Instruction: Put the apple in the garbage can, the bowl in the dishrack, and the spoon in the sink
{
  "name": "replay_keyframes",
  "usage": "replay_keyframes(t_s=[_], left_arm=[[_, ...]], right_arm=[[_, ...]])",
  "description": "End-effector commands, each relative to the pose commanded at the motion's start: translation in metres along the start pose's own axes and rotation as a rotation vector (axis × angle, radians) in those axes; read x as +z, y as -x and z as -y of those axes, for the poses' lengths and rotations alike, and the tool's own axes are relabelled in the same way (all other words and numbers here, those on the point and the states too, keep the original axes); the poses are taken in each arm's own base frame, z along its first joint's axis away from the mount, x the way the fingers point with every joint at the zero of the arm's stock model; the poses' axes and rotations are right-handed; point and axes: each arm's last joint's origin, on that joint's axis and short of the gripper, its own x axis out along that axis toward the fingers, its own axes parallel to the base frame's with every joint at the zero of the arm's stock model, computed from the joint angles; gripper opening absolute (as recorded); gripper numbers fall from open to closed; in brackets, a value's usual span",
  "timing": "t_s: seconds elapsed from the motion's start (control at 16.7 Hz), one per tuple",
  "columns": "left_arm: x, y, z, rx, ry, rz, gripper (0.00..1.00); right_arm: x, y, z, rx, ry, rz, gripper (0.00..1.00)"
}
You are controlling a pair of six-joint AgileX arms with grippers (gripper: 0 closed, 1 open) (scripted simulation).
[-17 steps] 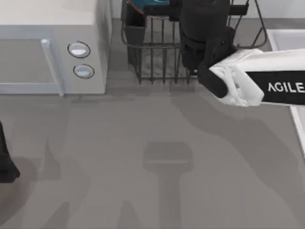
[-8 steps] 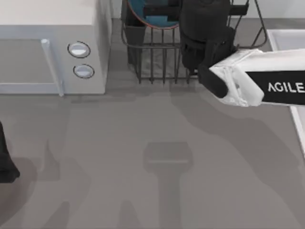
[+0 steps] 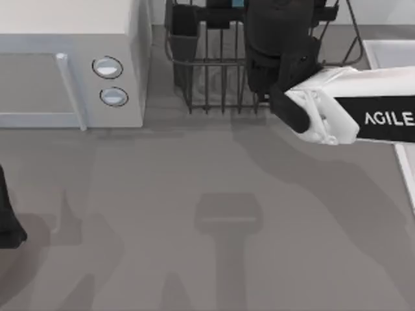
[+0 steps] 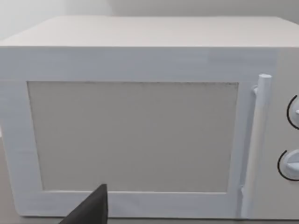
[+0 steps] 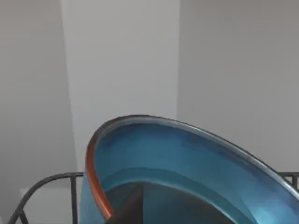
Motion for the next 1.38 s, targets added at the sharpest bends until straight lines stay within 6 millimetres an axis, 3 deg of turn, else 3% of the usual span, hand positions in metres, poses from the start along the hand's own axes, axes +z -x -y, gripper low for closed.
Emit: replay_keyframes(t_s=[0.54, 0.66, 0.84, 1.02, 1.26, 1.38], left_arm=[[0.0, 0.0, 0.0, 0.0, 0.0, 0.0, 1.0], [0.0, 0.0, 0.0, 0.0, 0.0, 0.0, 1.0], [0.0, 0.0, 0.0, 0.0, 0.0, 0.0, 1.0], [0.0, 0.0, 0.0, 0.0, 0.0, 0.0, 1.0], [0.0, 0.0, 0.0, 0.0, 0.0, 0.0, 1.0], [0.0, 0.0, 0.0, 0.0, 0.0, 0.0, 1.0]], right_arm=[[0.0, 0.001, -0.001, 0.002, 0.0, 0.0, 1.0], [0.001, 0.002, 0.008, 0.015, 0.003, -0.008, 1.0], [0.008, 0.012, 0.041, 0.057, 0.012, -0.04, 1.0], [0.02, 0.04, 0.09, 0.109, 0.017, -0.079, 1.0], [0.035, 0.11, 0.163, 0.156, 0.011, -0.098, 1.0], [0.031, 0.152, 0.194, 0.165, 0.009, -0.095, 1.0]])
